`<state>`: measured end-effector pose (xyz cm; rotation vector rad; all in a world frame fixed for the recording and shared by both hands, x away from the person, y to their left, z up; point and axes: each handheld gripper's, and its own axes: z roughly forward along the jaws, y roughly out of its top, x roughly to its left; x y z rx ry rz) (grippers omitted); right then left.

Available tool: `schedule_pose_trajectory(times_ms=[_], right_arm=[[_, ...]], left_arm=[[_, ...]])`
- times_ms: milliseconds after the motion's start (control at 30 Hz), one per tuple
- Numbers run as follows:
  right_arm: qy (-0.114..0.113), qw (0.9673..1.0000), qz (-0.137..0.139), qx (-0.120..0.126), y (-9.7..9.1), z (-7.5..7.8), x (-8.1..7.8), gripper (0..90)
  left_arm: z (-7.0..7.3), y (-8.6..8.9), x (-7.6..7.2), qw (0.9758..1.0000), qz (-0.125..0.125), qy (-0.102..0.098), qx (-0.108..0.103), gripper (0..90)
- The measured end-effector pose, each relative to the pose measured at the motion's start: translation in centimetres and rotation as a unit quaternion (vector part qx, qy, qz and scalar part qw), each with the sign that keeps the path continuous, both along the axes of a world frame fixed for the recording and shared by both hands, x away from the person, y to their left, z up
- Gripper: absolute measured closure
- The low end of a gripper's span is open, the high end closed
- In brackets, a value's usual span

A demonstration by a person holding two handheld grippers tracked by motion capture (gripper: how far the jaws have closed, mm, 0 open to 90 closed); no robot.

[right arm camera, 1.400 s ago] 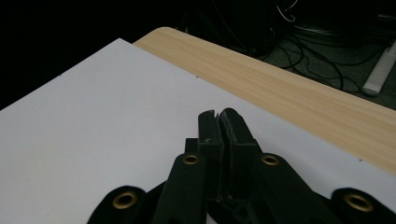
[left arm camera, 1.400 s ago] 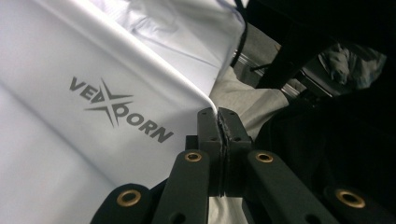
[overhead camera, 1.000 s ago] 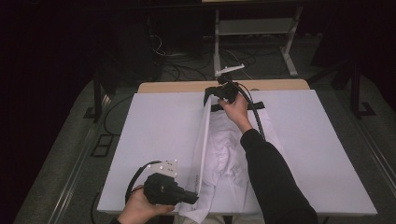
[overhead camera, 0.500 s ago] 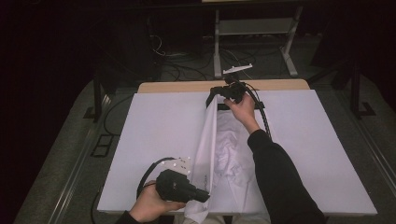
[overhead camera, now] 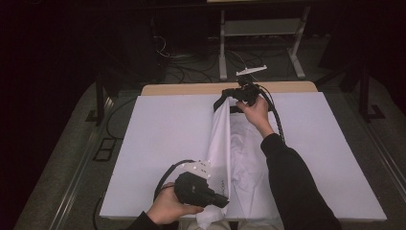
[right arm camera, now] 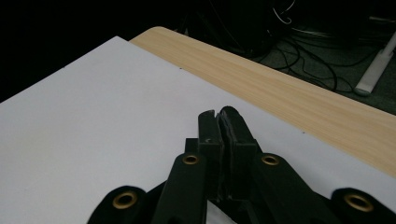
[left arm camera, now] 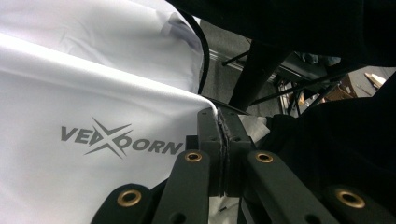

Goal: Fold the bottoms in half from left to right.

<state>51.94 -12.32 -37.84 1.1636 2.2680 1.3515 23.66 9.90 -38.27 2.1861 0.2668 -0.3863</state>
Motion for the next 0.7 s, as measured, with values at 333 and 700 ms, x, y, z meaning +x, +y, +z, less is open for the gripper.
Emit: schedule_pose_trajectory(times_ms=[333, 700], right_arm=[[0.000, 1.0000, 0.002, 0.006, -1.0, 0.0, 0.1, 85.8], [-0.003, 1.0000, -0.002, 0.006, -2.7, 0.0, -0.2, 85.8]], left_arm=[[-0.2, -2.0, 0.1, 0.9999, -0.015, 0.000, -0.006, 87.8], [-0.4, -4.4, 0.2, 0.9994, -0.034, 0.004, -0.009, 87.8]])
